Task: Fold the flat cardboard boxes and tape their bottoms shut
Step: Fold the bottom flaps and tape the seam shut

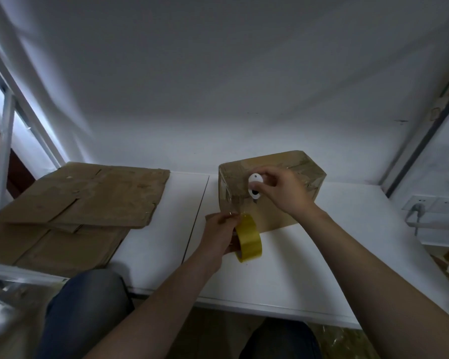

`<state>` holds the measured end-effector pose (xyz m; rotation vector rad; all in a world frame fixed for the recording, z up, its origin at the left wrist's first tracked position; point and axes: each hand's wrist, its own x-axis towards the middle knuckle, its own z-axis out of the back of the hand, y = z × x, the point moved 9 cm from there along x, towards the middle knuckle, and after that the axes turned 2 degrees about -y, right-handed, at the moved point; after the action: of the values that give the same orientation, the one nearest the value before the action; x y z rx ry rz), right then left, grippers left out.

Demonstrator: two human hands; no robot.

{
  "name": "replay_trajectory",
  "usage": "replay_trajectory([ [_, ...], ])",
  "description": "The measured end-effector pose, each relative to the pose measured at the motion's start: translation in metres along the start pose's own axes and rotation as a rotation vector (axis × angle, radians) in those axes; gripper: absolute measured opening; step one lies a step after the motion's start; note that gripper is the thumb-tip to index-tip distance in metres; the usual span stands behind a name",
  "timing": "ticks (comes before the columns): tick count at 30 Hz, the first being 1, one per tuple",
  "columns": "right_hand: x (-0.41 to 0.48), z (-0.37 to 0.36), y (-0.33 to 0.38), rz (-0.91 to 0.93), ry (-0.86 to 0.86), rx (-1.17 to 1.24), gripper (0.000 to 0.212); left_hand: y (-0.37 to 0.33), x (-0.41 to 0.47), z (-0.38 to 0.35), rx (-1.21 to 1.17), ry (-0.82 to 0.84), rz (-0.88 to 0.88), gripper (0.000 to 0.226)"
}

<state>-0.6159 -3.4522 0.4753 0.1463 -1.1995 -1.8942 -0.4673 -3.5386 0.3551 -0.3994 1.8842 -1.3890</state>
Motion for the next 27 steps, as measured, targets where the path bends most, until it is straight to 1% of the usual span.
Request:
replay_trajectory([
  [2,-0.001,-0.002,0.002,0.009,0.023,0.019,0.026,-0.001,-0.002,-0.001,-0.013,0.000,0.004,0.012],
  [5,-0.002,-0.002,0.007,0.034,0.024,-0.019,0.030,-0.001,-0.002,-0.001,-0.015,0.000,0.000,0.014],
  [8,-0.006,0.000,0.012,0.065,0.024,-0.062,0.033,-0.002,-0.004,-0.004,-0.017,0.016,-0.001,0.008],
  [12,-0.018,-0.021,0.017,0.201,0.155,-0.191,0.025,-0.003,-0.004,-0.005,-0.023,0.027,-0.015,0.007],
  [15,-0.016,-0.027,0.022,0.281,0.193,-0.227,0.017,-0.006,-0.004,-0.003,-0.024,0.020,-0.043,0.007],
  [21,-0.011,-0.032,0.037,0.487,0.239,-0.317,0.015,-0.010,-0.004,-0.001,-0.015,-0.002,-0.069,0.006],
  [24,-0.010,-0.035,0.040,0.508,0.241,-0.323,0.015,-0.011,-0.005,-0.002,-0.017,0.003,-0.066,0.006],
  [27,-0.006,-0.042,0.033,0.475,0.252,-0.351,0.015,-0.011,-0.005,-0.002,-0.021,0.003,-0.073,0.003],
])
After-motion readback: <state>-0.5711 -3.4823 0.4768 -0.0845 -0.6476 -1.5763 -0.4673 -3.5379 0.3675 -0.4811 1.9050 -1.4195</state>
